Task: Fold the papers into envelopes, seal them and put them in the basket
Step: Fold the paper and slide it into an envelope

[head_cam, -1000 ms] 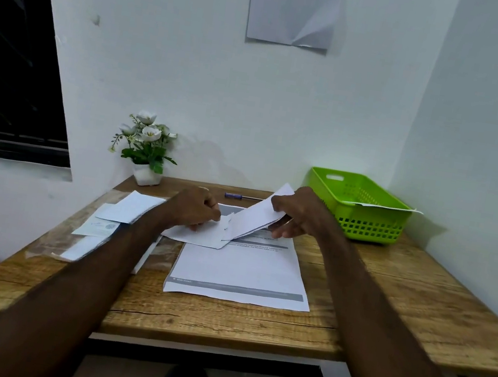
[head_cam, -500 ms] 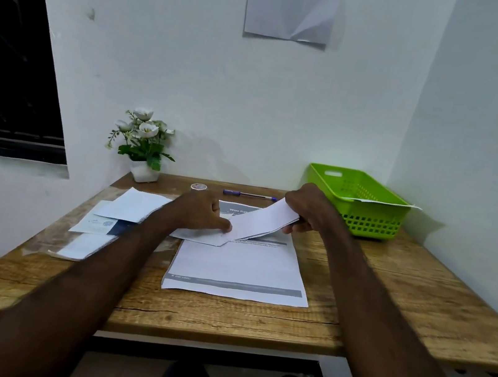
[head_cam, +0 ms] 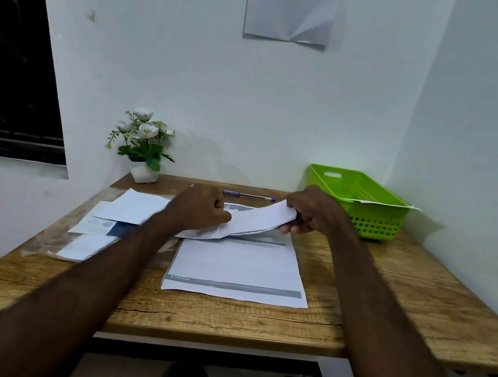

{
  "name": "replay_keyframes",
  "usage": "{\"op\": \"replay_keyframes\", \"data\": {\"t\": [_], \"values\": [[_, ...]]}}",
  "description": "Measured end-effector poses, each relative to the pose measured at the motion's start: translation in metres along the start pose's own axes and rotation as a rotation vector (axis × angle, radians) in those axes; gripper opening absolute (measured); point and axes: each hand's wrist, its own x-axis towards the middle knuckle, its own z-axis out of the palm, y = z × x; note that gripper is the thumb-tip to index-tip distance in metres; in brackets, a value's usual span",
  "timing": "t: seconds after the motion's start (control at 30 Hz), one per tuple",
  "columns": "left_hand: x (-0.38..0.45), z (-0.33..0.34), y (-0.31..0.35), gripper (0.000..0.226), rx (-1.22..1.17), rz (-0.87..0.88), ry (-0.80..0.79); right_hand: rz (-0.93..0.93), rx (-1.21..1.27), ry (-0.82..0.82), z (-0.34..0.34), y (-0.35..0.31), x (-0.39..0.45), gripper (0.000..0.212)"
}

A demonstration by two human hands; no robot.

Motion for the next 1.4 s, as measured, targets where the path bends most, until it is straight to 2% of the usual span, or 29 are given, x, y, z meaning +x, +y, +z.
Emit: {"op": "replay_keyframes", "data": {"t": [0.17,0.27,0.4,0.53,0.8,0.93,1.07,1.2,1.3,1.4], "values": [[-0.001,-0.002,0.005,0.027,-0.043,-0.019,0.099,-0.048,0.174,0.052,-0.001,0.000,0.002,0.028],[-0.001,-0.004,0.005,0.031,-0.053,-0.045,0.128,-0.014,0.186,-0.085,0.003,0.001,0.004,0.023],[-0.003,-0.005,0.006,0.033,-0.060,-0.067,0.146,0.056,0.041,-0.302,0.012,0.000,0.006,0.023],[-0.003,-0.005,0.008,0.028,-0.050,-0.081,0.101,0.097,-0.031,-0.384,0.025,-0.003,0.007,0.022],[-0.006,-0.009,0.017,0.020,-0.050,-0.081,0.041,0.059,-0.057,-0.284,0.046,0.000,0.008,0.031],[-0.007,-0.010,0.016,0.022,-0.087,-0.095,0.039,0.050,-0.040,-0.244,0.038,-0.002,0.007,0.028],[-0.007,-0.010,0.016,0.026,-0.083,-0.096,0.052,0.004,0.075,-0.139,0.027,-0.002,0.006,0.020],[-0.007,-0.011,0.015,0.031,-0.088,-0.096,0.081,-0.019,0.160,-0.102,0.023,-0.004,0.006,0.017],[-0.007,-0.013,0.015,0.031,-0.108,-0.092,0.102,-0.024,0.216,-0.100,0.028,-0.003,0.009,0.010],[-0.008,-0.015,0.018,0.027,-0.137,-0.092,0.111,-0.024,0.243,-0.182,0.039,-0.003,0.010,0.011]]}}
